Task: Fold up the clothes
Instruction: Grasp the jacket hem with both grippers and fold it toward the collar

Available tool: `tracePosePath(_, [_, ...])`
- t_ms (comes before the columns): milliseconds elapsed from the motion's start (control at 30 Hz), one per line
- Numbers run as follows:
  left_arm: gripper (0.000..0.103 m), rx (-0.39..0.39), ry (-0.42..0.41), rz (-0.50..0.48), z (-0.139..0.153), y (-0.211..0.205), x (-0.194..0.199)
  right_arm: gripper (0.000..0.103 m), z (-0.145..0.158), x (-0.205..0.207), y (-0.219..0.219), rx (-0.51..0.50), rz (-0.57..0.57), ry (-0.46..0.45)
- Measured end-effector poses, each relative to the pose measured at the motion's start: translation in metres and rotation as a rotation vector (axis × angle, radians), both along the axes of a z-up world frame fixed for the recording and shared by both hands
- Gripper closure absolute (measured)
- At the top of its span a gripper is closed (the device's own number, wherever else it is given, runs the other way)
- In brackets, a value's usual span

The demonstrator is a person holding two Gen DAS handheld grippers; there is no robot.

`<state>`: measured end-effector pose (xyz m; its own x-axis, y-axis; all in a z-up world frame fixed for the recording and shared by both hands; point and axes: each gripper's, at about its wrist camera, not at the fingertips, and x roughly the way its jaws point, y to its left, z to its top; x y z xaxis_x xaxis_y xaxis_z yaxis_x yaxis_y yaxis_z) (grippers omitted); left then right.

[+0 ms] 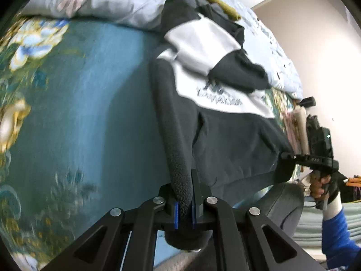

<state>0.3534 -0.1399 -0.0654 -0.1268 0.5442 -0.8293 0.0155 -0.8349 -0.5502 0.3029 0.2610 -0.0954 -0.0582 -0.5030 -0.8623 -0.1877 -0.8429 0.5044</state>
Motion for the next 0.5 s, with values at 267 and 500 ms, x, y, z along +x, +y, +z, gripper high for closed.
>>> tracePosePath(267, [0.096,0.167,-0.005,0.165,0.018,-0.047,0.032,0.094,0.013,0.043,0.017,-0.179,-0.109,0.026])
tracePosePath(500, [0.096,0.257,0.092,0.224,0.025,-0.054,-0.060,0.094,0.016,0.004,0.038,-0.298,-0.255,0.097])
